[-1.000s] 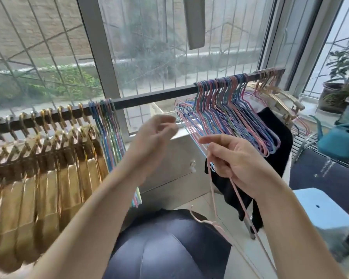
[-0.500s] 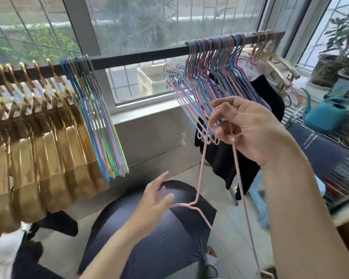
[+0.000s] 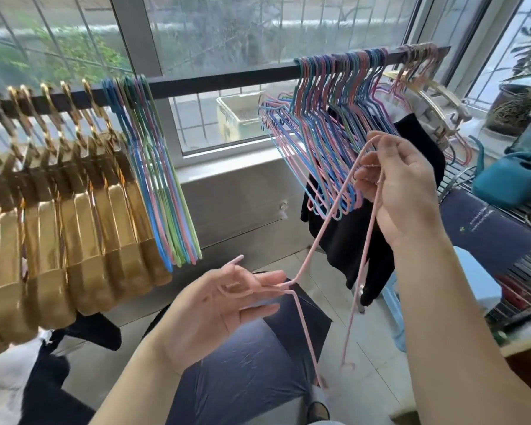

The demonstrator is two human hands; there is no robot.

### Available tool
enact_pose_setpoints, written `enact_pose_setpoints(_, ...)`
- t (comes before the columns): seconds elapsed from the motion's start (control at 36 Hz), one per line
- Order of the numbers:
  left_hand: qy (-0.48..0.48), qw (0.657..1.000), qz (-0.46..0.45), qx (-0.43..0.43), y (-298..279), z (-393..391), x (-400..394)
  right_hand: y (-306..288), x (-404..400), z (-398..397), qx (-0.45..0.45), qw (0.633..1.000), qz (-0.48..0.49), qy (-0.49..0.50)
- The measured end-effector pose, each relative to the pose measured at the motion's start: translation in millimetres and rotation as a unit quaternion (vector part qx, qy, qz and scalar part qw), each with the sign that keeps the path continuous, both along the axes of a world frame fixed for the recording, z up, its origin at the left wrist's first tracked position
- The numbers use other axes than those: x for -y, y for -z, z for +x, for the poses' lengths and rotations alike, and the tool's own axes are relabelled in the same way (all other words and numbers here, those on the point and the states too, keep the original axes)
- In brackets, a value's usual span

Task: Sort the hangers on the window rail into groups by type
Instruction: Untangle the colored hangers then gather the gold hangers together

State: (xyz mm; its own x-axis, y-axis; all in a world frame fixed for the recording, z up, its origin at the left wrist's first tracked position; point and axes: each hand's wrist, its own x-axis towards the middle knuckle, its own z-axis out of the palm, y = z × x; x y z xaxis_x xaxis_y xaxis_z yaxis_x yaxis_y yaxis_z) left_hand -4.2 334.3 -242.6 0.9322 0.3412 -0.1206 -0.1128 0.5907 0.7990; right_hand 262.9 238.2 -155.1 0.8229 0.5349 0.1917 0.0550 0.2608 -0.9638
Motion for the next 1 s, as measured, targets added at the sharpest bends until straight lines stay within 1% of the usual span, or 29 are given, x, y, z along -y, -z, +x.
enact_pose_setpoints(0.03,0.029,0.999,0.014,0.017,-5.5,-1.1,0.2,-0.3,-0.5,-0.7,-0.008,1.0,0.004,-0.001)
enact_pose_setpoints(0.08,0.067,0.996,0.056,0.023,-18.2,0.7,3.7,0.7,-2.9,-2.7,-0.012,1.0,0.0,-0.006)
enact_pose_setpoints(0.14,0.069,0.993,0.091,0.021,-28.6,4.9,7.2,2.2,-6.9,-7.8,-0.007,0.999,-0.015,-0.029)
enact_pose_setpoints(0.19,0.045,0.992,0.115,0.022,-38.9,7.8,9.0,3.0,-11.6,-14.4,0.028,0.994,-0.08,-0.064)
enact_pose_setpoints(0.28,0.003,0.994,0.109,0.03,-54.0,8.5,8.4,12.0,-16.9,-21.1,0.093,0.967,-0.212,-0.104)
enact_pose_setpoints(0.33,-0.036,0.994,0.101,0.013,-62.7,9.7,7.6,18.4,-17.4,-27.9,0.1,0.954,-0.248,-0.135)
enact_pose_setpoints(0.39,-0.076,0.99,0.115,-0.014,-69.0,13.6,6.5,24.7,-18.0,-35.7,0.101,0.941,-0.272,-0.172)
enact_pose_setpoints(0.47,-0.134,0.98,0.128,-0.066,-74.6,23.0,-0.1,31.9,-19.3,-53.4,0.148,0.904,-0.33,-0.229)
enact_pose_setpoints(0.5,-0.147,0.977,0.129,-0.082,-77.9,26.5,-1.0,33.8,-19.7,-59.7,0.163,0.893,-0.34,-0.245)
enact_pose_setpoints(0.56,-0.176,0.972,0.122,-0.1,-84.3,30.9,0.0,39.4,-22.4,-72.6,0.165,0.885,-0.335,-0.279)
enact_pose_setpoints(0.64,-0.2,0.969,0.104,-0.105,-90.8,42.1,-0.4,42.5,-29.8,-87.4,0.135,0.887,-0.29,-0.332)
enact_pose_setpoints(0.69,-0.219,0.962,0.108,-0.122,-96.1,53.7,-8.2,40.8,-39.3,-91.8,0.126,0.904,-0.263,-0.312)
enact_pose_setpoints(0.75,-0.235,0.954,0.132,-0.128,-104.4,64.9,-19.8,37.9,-53.5,-88.7,0.181,0.915,-0.272,-0.235)
enact_pose_setpoints(0.83,-0.241,0.941,0.188,-0.144,-126.1,74.5,-42.0,27.6,-82.1,-72.5,0.271,0.902,-0.315,-0.121)
enact_pose_setpoints(0.89,-0.257,0.916,0.265,-0.154,-143.2,70.0,-64.2,13.6,-102.2,-58.4,0.293,0.892,-0.334,-0.084)
enact_pose_setpoints(0.92,-0.272,0.889,0.329,-0.163,-153.8,65.3,-77.3,3.2,-112.2,-50.3,0.295,0.888,-0.342,-0.079)
enact_pose_setpoints(0.94,-0.283,0.851,0.401,-0.187,-159.1,59.7,-89.3,-0.4,-120.1,-39.7,0.308,0.877,-0.361,-0.077)
enact_pose_setpoints(1.0,-0.317,0.749,0.537,-0.222,-173.9,46.8,-113.5,-20.2,-133.8,-17.6,0.341,0.848,-0.4,-0.07)
